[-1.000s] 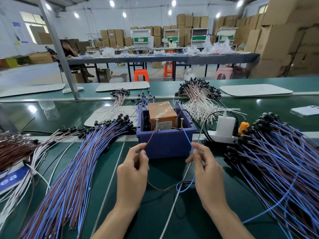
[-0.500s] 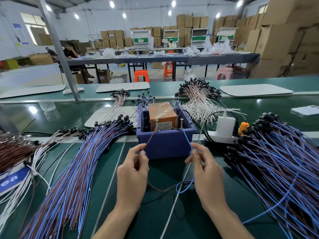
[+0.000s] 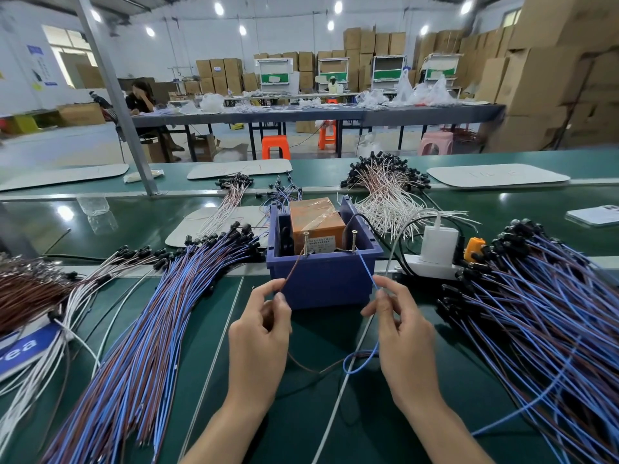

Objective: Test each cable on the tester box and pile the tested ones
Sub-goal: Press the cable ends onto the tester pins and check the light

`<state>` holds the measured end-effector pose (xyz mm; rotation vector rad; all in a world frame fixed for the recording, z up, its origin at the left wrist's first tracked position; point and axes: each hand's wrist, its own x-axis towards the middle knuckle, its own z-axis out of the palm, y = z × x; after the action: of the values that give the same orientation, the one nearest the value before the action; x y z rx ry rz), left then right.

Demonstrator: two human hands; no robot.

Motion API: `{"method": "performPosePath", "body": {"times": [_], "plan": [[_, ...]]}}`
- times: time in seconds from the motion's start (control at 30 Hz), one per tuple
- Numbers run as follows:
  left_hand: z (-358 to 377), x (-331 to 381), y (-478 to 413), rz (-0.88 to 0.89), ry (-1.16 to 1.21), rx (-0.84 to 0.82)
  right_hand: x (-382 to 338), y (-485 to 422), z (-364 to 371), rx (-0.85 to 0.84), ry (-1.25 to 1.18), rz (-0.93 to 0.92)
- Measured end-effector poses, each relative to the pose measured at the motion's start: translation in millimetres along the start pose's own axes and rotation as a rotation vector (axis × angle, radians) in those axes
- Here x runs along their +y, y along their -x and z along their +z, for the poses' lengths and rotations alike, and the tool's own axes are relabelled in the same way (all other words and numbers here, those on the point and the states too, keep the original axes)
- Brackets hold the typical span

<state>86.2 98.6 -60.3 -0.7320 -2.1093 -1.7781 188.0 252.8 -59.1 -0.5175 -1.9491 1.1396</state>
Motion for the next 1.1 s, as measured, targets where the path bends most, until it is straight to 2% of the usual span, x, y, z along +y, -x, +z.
{"method": "performPosePath", "body": {"times": [0.6, 0.9, 1.1], "plan": [[-0.2, 0.0, -0.4, -0.006, 0.001, -0.015, -3.3, -0.9, 0.6, -0.022, -0.038, 0.036], [-0.4, -2.2, -1.1, -0.017, 0.007, -0.018, -9.4, -13.3, -6.7, -0.095, -0.605, 0.378], [-0.5, -1.0, -0.9, -0.021, 0.019, -0.012, -7.5, -17.1, -11.9, -0.190, -0.836, 0.498]]}}
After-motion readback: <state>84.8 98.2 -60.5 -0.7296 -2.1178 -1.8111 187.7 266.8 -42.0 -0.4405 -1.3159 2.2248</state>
